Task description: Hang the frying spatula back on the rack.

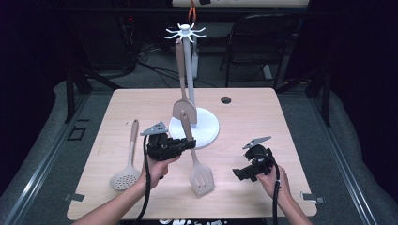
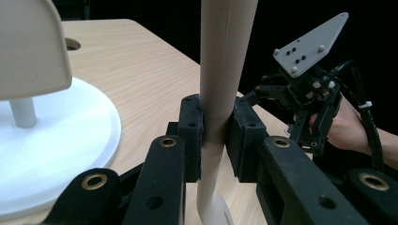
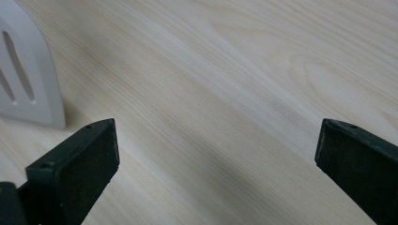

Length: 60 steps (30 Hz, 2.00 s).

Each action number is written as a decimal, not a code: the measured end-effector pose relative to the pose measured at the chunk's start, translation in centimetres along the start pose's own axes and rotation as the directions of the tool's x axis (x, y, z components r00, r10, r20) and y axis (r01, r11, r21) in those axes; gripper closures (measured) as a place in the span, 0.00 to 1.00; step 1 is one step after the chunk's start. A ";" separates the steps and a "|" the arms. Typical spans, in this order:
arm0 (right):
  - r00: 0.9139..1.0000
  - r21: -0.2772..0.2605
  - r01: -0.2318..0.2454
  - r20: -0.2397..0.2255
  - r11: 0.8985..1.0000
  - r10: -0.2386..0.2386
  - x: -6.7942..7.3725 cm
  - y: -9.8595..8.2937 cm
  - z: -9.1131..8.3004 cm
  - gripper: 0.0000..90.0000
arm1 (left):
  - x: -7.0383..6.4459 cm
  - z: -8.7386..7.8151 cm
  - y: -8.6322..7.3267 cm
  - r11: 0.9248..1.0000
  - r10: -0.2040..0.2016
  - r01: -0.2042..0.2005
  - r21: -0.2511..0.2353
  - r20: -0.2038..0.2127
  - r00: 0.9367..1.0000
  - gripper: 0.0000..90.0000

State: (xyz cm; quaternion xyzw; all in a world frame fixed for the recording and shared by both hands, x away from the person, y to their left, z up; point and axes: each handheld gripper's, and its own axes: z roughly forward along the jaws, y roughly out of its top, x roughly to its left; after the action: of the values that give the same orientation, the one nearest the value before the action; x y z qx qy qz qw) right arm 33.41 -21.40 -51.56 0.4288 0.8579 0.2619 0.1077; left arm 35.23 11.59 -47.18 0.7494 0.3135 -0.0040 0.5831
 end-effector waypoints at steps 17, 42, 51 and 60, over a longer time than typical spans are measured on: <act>0.996 0.020 0.061 0.056 0.998 -0.062 0.1 0.1 0.5 0.00 | 0.9 0.0 3.0 0.999 0.046 -0.046 0.002 0.001 0.999 0.86; 0.975 0.030 0.174 0.138 0.984 -0.176 0.1 0.3 0.4 0.00 | 2.2 1.6 8.2 0.992 0.126 -0.125 0.019 -0.055 0.991 0.86; 0.971 0.028 0.196 0.133 0.980 -0.198 0.3 0.4 0.3 0.00 | 2.9 2.2 9.4 0.990 0.142 -0.140 0.031 -0.070 0.987 0.86; 0.969 0.035 0.201 0.137 0.979 -0.204 0.3 0.4 0.4 0.00 | 2.9 2.5 10.9 0.986 0.165 -0.162 0.035 -0.080 0.983 0.86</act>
State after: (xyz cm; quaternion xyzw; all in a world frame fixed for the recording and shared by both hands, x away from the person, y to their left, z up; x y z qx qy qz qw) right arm 33.68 -20.76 -51.65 0.3572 0.8903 0.2099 0.1892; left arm 43.62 9.44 -39.57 0.7802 0.2747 0.0706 0.5574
